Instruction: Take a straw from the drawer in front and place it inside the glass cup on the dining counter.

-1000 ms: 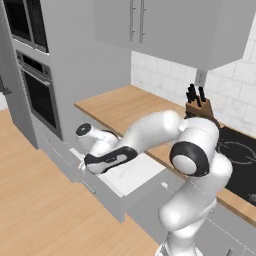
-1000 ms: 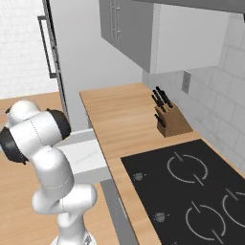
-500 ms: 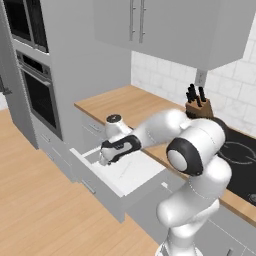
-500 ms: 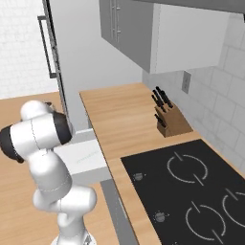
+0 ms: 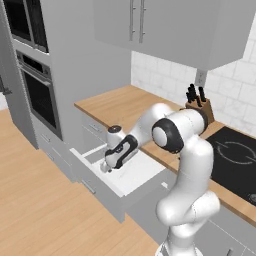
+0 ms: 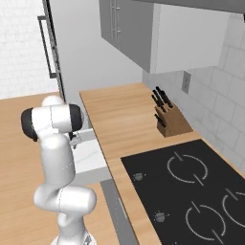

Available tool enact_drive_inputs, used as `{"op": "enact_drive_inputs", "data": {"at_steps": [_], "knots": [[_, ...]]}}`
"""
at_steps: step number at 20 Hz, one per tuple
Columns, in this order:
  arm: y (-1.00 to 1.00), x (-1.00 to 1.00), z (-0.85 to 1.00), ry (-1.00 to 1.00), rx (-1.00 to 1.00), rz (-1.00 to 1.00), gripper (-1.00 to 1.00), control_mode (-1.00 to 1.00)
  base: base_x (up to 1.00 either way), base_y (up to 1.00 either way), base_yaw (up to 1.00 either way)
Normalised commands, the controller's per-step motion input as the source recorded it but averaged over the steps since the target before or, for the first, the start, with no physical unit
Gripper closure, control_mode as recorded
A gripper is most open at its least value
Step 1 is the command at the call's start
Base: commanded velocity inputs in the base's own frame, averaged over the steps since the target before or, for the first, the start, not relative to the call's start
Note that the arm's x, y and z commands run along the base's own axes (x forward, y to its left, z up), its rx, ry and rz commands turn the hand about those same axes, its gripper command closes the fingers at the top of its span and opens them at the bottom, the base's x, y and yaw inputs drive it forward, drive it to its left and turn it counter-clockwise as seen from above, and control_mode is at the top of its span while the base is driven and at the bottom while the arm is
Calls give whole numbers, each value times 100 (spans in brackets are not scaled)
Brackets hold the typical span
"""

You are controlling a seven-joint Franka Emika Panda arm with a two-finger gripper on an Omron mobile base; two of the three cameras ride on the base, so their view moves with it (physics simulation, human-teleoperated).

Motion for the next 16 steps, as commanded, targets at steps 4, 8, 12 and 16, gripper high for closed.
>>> {"op": "enact_drive_inputs", "data": {"at_steps": [4,8,12,16], "knots": [[7,3,-51,5,0,0,-100,-100,0,0,0],[32,-14,-20,1,0,0,-100,-100,0,0,0],[57,-33,-4,2,0,-1,-100,-100,0,0,0],[71,-80,10,0,2,-5,-100,-100,0,0,0]]}}
